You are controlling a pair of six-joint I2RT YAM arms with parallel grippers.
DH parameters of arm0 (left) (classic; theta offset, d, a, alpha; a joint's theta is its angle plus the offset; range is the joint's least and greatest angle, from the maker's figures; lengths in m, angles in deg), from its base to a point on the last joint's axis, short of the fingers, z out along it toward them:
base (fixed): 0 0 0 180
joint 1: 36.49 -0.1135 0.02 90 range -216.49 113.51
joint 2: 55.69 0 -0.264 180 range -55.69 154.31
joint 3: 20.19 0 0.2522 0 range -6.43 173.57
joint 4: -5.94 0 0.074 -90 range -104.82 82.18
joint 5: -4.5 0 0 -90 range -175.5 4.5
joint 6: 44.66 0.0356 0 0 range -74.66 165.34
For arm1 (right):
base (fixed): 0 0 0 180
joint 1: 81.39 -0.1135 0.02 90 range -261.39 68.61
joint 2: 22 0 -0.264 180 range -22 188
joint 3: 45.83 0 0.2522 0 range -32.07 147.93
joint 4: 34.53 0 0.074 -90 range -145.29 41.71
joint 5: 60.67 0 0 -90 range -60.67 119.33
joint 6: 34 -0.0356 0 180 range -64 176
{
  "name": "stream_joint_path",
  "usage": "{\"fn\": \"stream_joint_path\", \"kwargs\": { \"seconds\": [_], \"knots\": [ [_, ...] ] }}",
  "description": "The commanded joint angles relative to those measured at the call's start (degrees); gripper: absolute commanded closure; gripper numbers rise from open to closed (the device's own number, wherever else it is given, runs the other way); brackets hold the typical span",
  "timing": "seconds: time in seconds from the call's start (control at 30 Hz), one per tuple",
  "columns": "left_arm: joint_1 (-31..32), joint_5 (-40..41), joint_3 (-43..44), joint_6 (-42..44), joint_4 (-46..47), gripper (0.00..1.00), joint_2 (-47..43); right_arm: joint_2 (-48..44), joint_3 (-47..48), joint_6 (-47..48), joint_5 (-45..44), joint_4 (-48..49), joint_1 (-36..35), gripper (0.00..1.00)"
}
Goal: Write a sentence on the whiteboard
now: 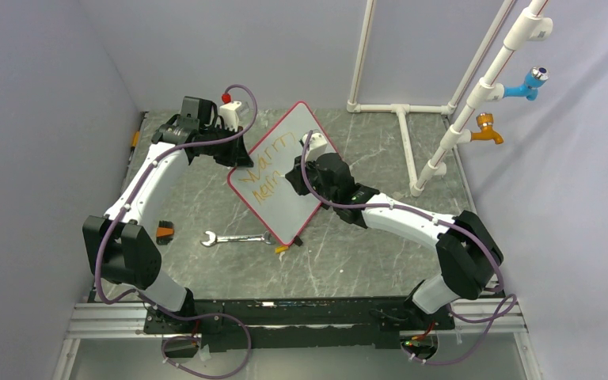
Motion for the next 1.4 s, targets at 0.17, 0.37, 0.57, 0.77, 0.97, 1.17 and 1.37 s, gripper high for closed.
{"fn": "stream_joint_path", "kwargs": {
  "seconds": [0.17, 0.37, 0.57, 0.77, 0.97, 1.17, 1.37],
  "knots": [
    [0.9, 13.6, -0.6, 8.2, -2.2, 1.00, 1.7, -0.8, 0.9, 0.2, 0.6, -1.5, -0.1, 1.00],
    [1.0, 13.7, -0.6, 8.2, -2.1, 1.00, 1.7, -2.5, 1.4, 0.3, 0.7, -2.1, -0.1, 1.00],
    [1.0, 13.8, -0.6, 8.2, -2.1, 1.00, 1.5, -4.9, 2.2, -0.1, 1.2, -2.6, 0.0, 1.00],
    [1.1, 13.8, -0.7, 8.2, -2.2, 1.00, 1.6, -4.0, 3.7, -0.5, 2.0, -2.4, -0.1, 1.00],
    [1.1, 13.9, -0.6, 8.3, -2.2, 1.00, 1.6, -2.0, 6.3, -0.4, 0.6, -2.3, 0.0, 1.00],
    [1.1, 13.9, -0.6, 8.3, -2.3, 1.00, 1.8, 1.2, 10.2, -0.8, -3.1, -5.4, 1.7, 1.00],
    [1.1, 13.9, -0.6, 8.3, -2.3, 1.00, 1.8, 1.9, 9.3, -1.8, -2.0, -5.2, 3.5, 1.00]
  ]
}}
